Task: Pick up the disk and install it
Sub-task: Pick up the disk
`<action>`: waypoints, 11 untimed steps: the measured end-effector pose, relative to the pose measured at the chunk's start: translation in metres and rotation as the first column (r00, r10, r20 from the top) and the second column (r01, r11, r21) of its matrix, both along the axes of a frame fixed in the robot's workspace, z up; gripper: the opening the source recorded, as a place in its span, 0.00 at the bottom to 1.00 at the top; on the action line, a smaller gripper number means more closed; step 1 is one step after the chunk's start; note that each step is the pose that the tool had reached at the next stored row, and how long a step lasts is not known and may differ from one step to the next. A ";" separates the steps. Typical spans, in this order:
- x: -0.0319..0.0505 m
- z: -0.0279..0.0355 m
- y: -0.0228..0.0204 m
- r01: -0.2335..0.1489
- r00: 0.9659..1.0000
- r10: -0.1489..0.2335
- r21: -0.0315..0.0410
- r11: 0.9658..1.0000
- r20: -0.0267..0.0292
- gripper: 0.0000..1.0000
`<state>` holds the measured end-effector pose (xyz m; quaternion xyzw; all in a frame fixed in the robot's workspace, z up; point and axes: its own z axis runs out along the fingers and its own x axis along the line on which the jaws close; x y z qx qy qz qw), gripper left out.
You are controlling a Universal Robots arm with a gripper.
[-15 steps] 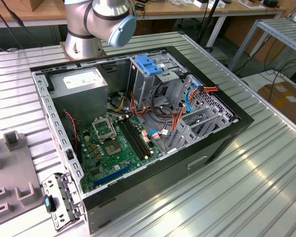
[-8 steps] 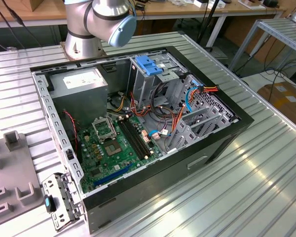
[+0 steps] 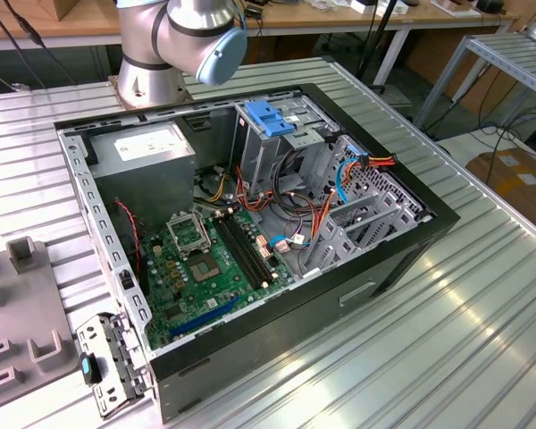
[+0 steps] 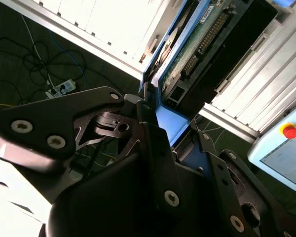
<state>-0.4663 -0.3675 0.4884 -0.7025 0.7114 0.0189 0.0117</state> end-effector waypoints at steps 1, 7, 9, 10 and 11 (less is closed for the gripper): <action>0.0008 0.0001 0.0000 0.000 1.000 0.000 0.000 1.000 0.000 0.37; 0.0054 0.0001 0.0000 0.000 1.000 0.000 0.000 1.000 0.000 0.37; 0.0070 0.0001 0.0000 0.000 1.000 0.000 0.000 1.000 0.000 0.37; 0.0079 0.0001 0.0000 0.000 1.000 0.000 0.000 1.000 0.000 0.37; 0.0087 0.0000 0.0000 0.000 1.000 0.000 0.000 1.000 0.000 0.37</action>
